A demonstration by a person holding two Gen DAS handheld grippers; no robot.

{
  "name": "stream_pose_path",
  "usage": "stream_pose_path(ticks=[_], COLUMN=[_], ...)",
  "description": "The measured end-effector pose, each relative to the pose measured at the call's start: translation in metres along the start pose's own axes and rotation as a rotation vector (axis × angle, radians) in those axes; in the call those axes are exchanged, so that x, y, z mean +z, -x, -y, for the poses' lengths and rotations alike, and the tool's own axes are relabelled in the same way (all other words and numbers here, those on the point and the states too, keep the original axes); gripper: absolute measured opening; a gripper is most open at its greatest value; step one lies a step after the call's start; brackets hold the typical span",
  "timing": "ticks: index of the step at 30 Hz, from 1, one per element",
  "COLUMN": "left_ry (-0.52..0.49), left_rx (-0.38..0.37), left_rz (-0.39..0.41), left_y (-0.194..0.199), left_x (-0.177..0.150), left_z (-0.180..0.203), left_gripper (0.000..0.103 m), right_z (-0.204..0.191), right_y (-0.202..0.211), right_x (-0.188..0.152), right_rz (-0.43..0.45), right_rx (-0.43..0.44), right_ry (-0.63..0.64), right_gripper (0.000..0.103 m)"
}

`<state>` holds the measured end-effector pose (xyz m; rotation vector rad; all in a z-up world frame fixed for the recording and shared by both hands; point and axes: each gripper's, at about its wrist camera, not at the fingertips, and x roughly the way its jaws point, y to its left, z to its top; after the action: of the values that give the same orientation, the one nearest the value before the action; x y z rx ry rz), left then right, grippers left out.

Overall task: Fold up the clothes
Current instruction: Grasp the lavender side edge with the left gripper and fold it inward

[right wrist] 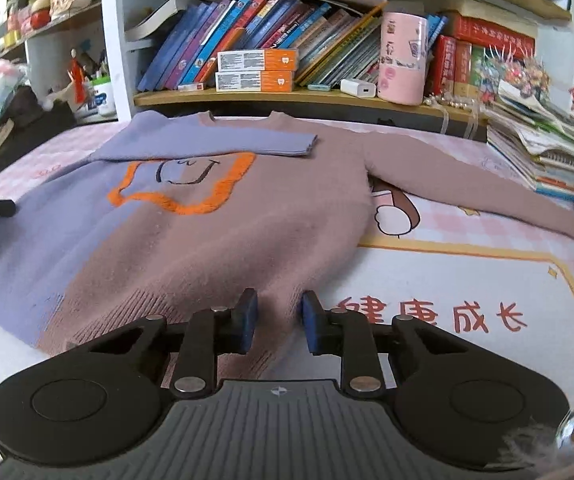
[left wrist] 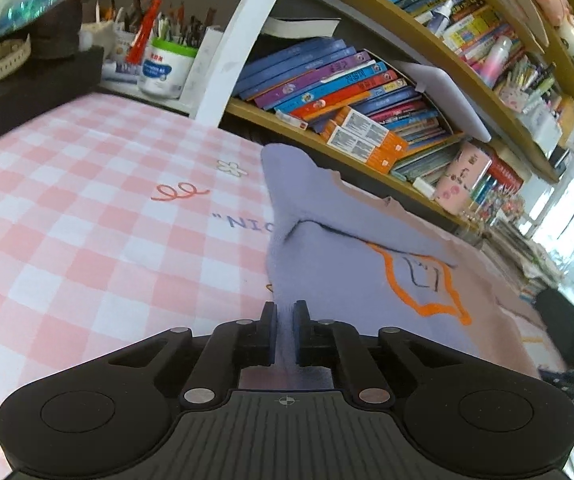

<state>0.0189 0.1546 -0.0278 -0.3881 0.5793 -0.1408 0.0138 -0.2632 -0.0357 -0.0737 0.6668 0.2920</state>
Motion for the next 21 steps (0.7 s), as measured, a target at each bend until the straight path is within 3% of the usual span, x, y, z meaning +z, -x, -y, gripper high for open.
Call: stream_pose_path(ticks=[1,2,4,5,6,8,10,15,19,21], left_ry=[-0.02,-0.051,-0.132,-0.168,-0.206,-0.284,-0.367,-0.465,-0.503,-0.535], left_rx=[0.038,0.087,0.136,0.115,0.076,0.008,-0.012,0.079,0.1,0.097], left_rz=[0.012,0.033,0.092,0.126,0.156,0.173,0.152,0.072,0.074,0.072], left_y=[0.004,0.008,0.017,0.021,0.024,0.022,0.01,-0.017,-0.017,-0.018], left_x=[0.0,0.0,0.002,0.002,0.002,0.002,0.001,-0.004,-0.011,-0.016], left_z=[0.003,0.01,0.028,0.036,0.044,0.059,0.073,0.086,0.089,0.092], left_gripper=[0.016,0.026,0.058,0.084,0.093,0.093,0.096,0.1,0.103,0.103], right_z=[0.0,0.002,0.007,0.01,0.016,0.029,0.047,0.103,0.154,0.174], right_y=[0.0,0.001,0.003,0.004,0.004,0.004,0.003,-0.005,-0.02,-0.028], right_x=[0.001,0.001,0.002,0.002,0.003,0.007,0.013,0.034,0.052,0.061], right_rz=[-0.001,0.002,0.011,0.017,0.021,0.026,0.04,0.053,0.041,0.018], right_rx=[-0.003,-0.009,-0.033,-0.052,-0.068,-0.097,-0.125,-0.183,-0.214,-0.265], right_ry=[-0.001,-0.005,-0.015,-0.02,-0.034,-0.071,-0.123,-0.306,-0.525,-0.556], right_gripper=[0.024,0.029,0.04,0.042,0.042,0.046,0.053,0.06,0.06,0.06])
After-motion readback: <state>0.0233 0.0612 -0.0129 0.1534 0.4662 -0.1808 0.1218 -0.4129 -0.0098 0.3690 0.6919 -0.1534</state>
